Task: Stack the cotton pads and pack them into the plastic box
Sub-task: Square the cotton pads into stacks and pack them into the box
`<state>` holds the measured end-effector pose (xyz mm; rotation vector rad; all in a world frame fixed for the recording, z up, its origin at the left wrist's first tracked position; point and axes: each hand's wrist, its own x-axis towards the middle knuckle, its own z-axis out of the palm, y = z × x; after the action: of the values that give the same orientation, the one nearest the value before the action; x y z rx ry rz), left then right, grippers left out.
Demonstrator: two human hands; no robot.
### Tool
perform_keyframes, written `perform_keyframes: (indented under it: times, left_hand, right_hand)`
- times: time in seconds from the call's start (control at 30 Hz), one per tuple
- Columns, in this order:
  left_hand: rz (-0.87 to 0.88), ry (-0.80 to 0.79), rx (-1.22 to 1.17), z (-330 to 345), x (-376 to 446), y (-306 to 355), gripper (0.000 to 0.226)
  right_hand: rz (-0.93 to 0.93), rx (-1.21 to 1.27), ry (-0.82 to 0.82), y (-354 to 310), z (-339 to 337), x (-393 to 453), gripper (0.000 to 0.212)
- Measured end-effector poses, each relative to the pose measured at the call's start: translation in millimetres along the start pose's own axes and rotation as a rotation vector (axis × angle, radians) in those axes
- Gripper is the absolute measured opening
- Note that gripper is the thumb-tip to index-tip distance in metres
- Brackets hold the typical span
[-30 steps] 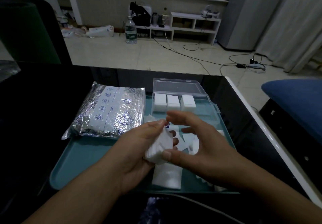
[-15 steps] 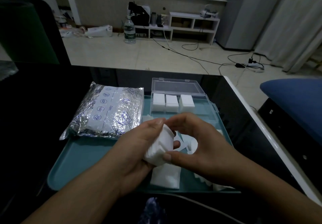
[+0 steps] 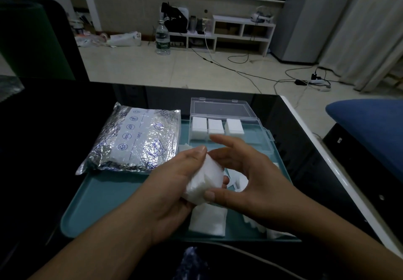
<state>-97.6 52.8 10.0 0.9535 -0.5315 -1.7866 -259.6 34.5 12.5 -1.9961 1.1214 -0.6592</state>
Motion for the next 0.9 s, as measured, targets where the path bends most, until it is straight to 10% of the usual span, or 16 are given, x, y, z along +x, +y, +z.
perform_keyframes:
  times: [0.9]
  left_hand:
    - [-0.063, -0.032, 0.018, -1.8, -1.7, 1.3, 0.043]
  right_hand:
    - [-0.026, -0.009, -0.041, 2.5, -0.7, -0.7, 0.091]
